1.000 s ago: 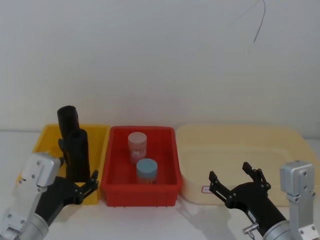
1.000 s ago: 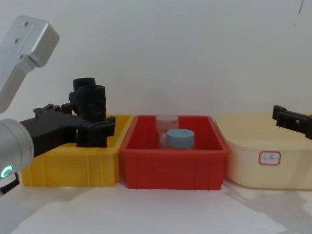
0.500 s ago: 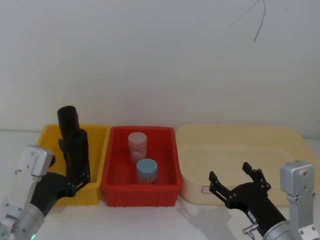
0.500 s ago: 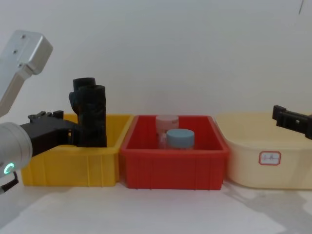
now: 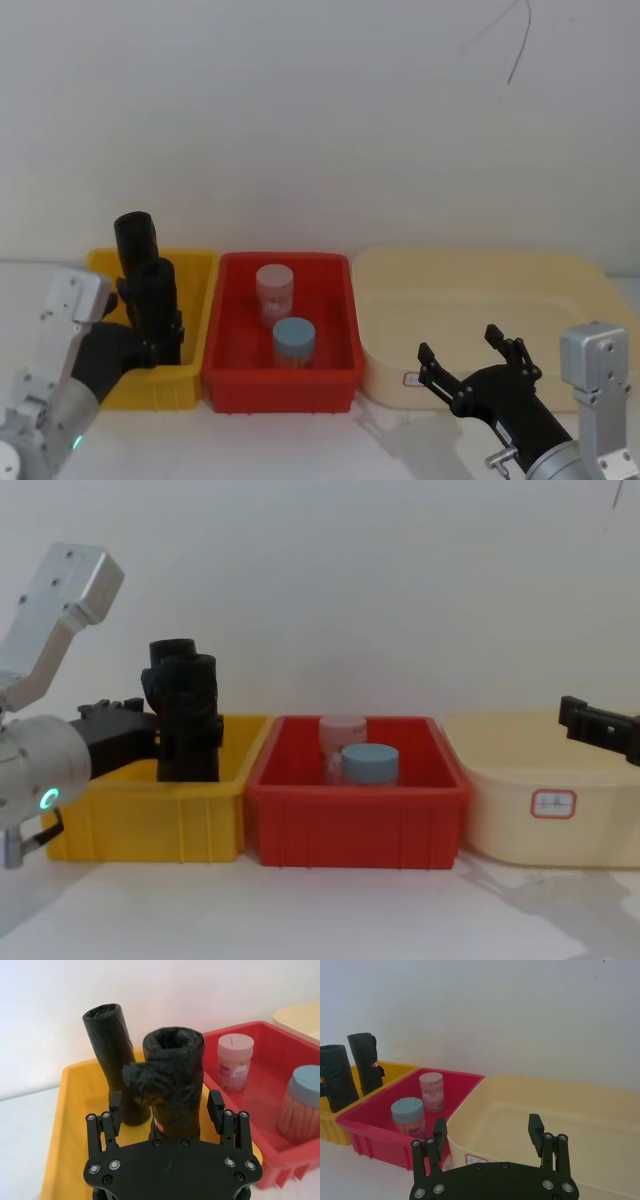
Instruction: Pick up the garbage bag with the one hand and transfer it to the other hand.
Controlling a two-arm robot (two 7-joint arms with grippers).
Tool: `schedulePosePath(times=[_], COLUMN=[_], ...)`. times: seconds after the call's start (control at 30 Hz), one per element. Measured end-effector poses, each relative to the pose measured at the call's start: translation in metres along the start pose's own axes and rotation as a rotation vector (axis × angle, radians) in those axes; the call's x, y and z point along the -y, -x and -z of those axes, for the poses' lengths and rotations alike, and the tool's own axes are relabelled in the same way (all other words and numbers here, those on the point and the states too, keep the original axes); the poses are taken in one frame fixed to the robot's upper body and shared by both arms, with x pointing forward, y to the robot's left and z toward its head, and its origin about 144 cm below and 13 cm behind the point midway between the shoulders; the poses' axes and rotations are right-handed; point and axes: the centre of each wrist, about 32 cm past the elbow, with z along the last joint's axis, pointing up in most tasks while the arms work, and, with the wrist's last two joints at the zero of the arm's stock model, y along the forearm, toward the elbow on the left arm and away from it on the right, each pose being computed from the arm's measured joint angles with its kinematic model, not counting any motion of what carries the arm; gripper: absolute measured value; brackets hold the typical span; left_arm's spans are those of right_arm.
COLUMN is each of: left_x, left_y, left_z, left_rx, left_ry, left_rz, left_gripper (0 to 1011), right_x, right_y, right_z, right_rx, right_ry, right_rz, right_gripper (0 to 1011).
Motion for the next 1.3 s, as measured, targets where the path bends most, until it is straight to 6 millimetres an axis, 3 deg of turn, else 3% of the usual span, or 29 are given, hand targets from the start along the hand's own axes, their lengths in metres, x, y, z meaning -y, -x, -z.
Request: schedulePosePath(times=[0.3,0.7,0.87,1.3], left_x=[0.019,0.036,0.038,0.039], left_y=[-0.002,-0.003,-0.004,-0.007], left_z=[-0.005,-0.011,-0.012,-0.022], left_rx=[-0.003,-0.014,-0.020,-0.021], left_ry=[0.016,0.043,0.050,0.081], left_rz=[0.018,0.047,0.052,0.053], left_gripper=[978,684,496,386], right_x=[0.000,0.000,0.000,0.000], right_y=[0.000,0.000,0.000,0.000], right_z=[0.000,0.000,0.000,0.000], right_rx=[0.000,0.000,0.000,0.000], right_ry=[0.000,0.000,0.000,0.000], right_rz=[0.000,0.000,0.000,0.000], right_gripper=[999,999,1000,999])
